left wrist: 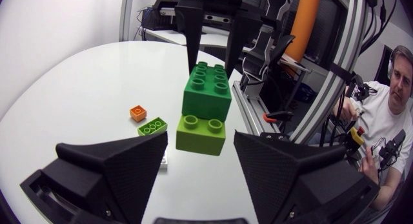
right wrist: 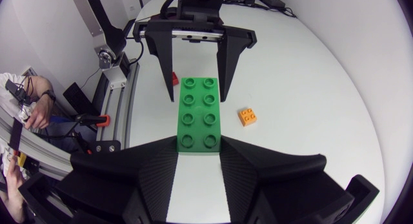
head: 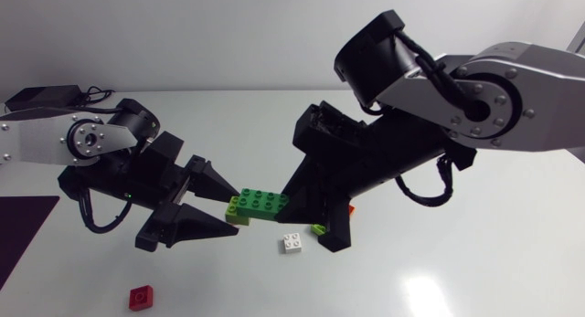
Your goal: Separate the duplo bricks
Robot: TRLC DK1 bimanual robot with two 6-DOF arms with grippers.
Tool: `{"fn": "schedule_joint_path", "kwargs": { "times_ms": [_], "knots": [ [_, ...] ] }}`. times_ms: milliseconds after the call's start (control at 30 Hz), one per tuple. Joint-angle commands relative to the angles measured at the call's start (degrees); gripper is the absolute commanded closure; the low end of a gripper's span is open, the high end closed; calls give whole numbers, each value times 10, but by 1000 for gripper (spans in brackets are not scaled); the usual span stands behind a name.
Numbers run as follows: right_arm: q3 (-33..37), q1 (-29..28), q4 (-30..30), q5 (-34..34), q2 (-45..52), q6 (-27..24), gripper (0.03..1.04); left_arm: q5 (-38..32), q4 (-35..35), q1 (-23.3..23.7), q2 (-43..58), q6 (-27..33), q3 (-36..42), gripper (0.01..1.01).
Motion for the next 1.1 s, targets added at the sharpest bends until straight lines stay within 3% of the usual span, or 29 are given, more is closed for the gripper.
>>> {"fn": "schedule_joint_path", "kwargs": {
  "times_ms": [0,500,800,1067],
  "knots": [
    [-18,4,2,-2,-9,14,813,15,-9,-6,-8,15,7,430],
    [-23,5,3,-5,-12,13,813,16,-11,-21,-16,15,9,831],
    [-18,-15,-3,-48,-11,22,813,2,-8,-39,-33,36,-6,870],
    [-9,-70,-11,-115,-6,35,813,-53,63,-52,-42,28,-52,872]
  ]
}}
